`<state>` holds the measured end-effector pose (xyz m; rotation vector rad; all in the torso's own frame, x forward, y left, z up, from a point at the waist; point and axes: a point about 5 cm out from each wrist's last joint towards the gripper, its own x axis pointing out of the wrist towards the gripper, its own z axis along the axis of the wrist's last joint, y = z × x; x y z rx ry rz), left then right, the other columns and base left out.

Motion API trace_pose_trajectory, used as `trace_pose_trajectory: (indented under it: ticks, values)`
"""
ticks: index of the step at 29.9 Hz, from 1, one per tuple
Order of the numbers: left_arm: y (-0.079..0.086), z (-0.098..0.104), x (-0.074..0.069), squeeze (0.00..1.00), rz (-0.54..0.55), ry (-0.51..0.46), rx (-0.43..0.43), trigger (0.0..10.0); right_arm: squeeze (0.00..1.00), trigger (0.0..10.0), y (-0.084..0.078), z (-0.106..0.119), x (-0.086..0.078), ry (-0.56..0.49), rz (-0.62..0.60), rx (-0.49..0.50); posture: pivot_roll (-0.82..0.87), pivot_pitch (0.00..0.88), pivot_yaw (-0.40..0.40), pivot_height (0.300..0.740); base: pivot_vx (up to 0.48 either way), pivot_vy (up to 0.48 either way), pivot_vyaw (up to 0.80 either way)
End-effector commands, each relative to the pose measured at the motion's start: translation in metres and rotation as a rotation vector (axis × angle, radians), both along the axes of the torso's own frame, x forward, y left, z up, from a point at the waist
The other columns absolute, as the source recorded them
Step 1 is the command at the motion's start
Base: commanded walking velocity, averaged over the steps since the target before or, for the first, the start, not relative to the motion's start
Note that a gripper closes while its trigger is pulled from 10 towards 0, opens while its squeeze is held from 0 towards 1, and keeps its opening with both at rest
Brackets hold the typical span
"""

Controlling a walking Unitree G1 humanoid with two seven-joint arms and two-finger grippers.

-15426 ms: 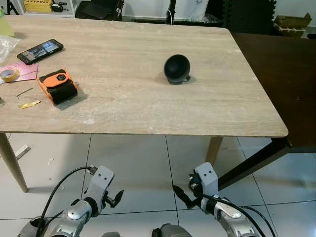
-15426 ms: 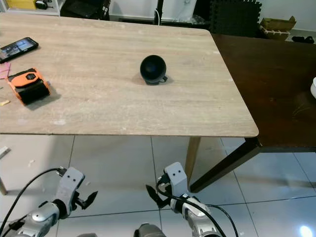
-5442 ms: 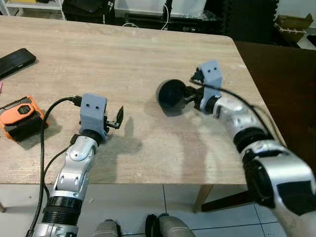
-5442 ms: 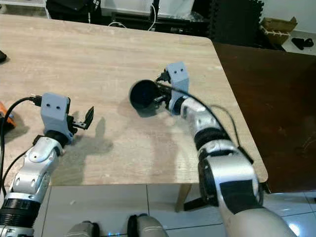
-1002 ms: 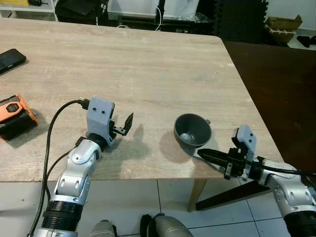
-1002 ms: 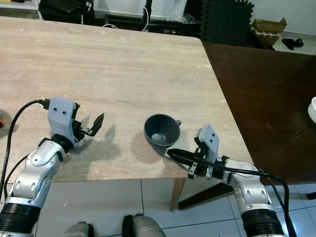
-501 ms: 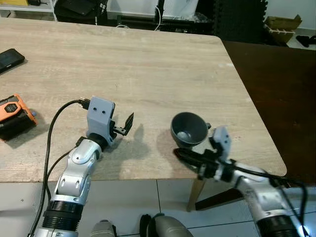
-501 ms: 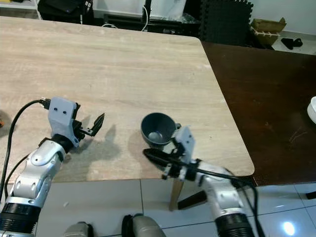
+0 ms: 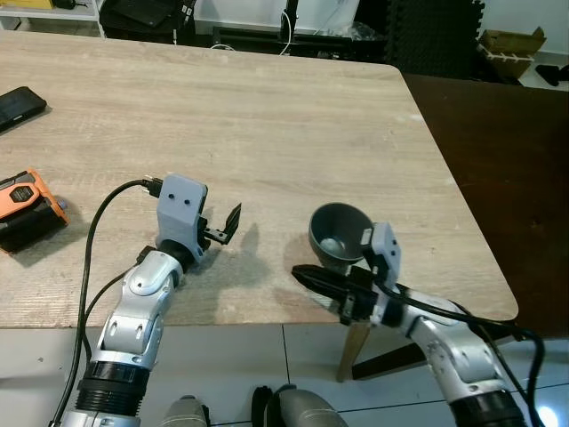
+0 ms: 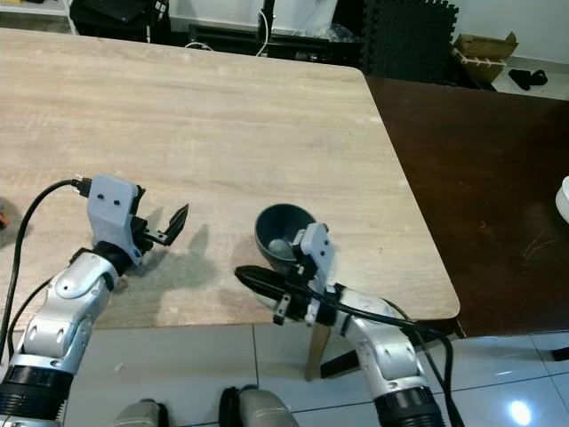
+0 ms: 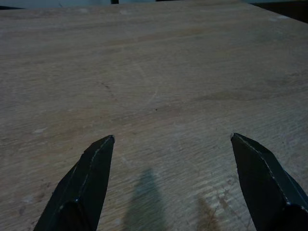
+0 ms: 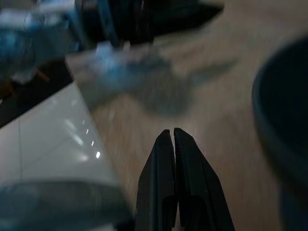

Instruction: Setting the table

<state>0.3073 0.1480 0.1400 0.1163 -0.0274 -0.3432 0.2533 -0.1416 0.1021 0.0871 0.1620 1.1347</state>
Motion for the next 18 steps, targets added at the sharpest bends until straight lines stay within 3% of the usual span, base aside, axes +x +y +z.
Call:
trace_pose_trajectory:
  ticks: [1, 7, 10, 14, 18]
  values:
    - [-0.003, -0.006, -0.001, 0.00, -0.013, 0.024, 0.009, 10.0, 0.00, 0.0, -0.009, -0.004, -0.007, 0.026, 0.010, -0.030, 0.09, 0.090, -0.080, 0.740, 0.000, 0.000, 0.00]
    - [-0.005, -0.005, 0.001, 0.00, -0.027, 0.023, 0.014, 10.0, 0.00, 0.0, -0.028, -0.012, -0.015, 0.064, -0.026, -0.122, 0.09, 0.085, -0.071, 0.740, 0.000, 0.000, 0.00]
    - [-0.006, -0.004, 0.003, 0.00, -0.032, 0.019, 0.015, 10.0, 0.00, 0.0, -0.046, -0.016, 0.000, 0.007, -0.226, -0.184, 0.09, 0.080, -0.065, 0.740, 0.000, 0.000, 0.00]
    - [-0.006, -0.003, 0.004, 0.00, -0.035, 0.018, 0.016, 10.0, 0.00, 0.0, -0.056, -0.016, 0.009, -0.029, -0.351, -0.222, 0.09, 0.078, -0.064, 0.740, 0.000, 0.000, 0.00]
    - [-0.006, -0.003, 0.004, 0.00, -0.035, 0.017, 0.017, 10.0, 0.00, 0.0, -0.060, -0.011, 0.016, -0.067, -0.446, -0.198, 0.09, 0.078, -0.064, 0.740, 0.000, 0.000, 0.00]
